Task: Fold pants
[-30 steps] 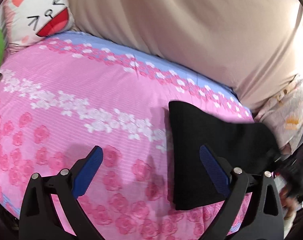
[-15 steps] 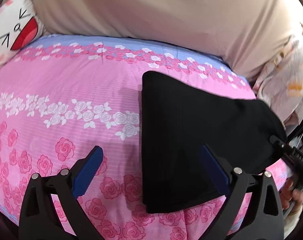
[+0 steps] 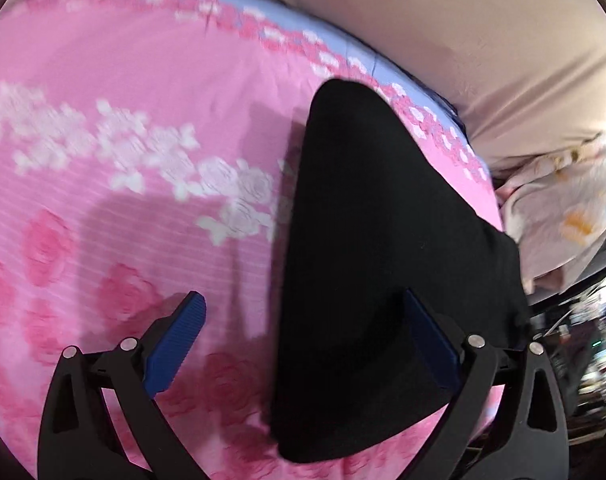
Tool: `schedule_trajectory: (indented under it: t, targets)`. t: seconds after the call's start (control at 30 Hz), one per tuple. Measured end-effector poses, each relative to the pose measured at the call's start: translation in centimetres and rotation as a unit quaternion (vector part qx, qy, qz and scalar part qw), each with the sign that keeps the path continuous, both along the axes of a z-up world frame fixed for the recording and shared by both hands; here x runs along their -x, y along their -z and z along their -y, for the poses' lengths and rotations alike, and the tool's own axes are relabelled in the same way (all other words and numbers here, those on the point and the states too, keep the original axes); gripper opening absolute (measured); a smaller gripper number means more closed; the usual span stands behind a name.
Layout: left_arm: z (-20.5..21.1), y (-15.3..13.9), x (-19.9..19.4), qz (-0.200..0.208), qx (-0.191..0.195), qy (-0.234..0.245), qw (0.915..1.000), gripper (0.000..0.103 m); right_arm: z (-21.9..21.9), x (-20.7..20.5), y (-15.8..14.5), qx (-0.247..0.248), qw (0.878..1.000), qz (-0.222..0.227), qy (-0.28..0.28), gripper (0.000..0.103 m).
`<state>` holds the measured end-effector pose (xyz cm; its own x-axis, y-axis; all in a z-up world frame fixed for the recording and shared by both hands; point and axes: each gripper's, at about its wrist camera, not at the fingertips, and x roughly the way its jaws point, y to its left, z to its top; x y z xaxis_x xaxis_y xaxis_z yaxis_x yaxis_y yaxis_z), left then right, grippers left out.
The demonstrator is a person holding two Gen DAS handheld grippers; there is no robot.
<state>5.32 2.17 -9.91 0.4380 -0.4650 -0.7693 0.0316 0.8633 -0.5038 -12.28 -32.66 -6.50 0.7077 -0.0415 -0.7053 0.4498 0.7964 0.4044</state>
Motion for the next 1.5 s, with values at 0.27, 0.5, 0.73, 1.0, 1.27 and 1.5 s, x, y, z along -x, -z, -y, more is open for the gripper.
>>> schedule_trajectory:
  t: [0.27,0.5,0.73,1.0,1.27,1.5]
  targets:
    - [3.3,0.3,-1.9,0.025,0.009,0.068,0.9973,0.048,-0.3,-2.5,2.9,-0.045,0.999,-0.019,-0.010,0.044]
    - [-2.4,-4.1,0.0,0.047,0.056,0.055,0.9958,0.018,-4.6,-3.6,-0.8,-0.028,0.998,0.017,-0.053,0.035]
    - [-7.9,-2.7,4.0,0.025,-0.028,0.019,0.9991,0.028,-10.5,-4.9,2.5,-0.012,0.991,-0.032,-0.126,0.060]
    - [-5.7,-5.9,3.4,0.098,-0.099,-0.015,0.9902,0.060,-8.9,-4.9,-1.5,0.051,0.995,-0.005,-0.082,0.065]
    - [-2.4,-4.3,-1.6,0.074,-0.185,-0.017,0.9798,0.070,-7.2,-14.1,1.6,0.034,0.991,-0.061,-0.115,0.004]
    - [-2.3,-2.3,-2.6,0.059,-0.199,-0.020,0.9780,0.079,-6.2,-13.1,2.3,0.051,0.991,-0.073,-0.095,0.006]
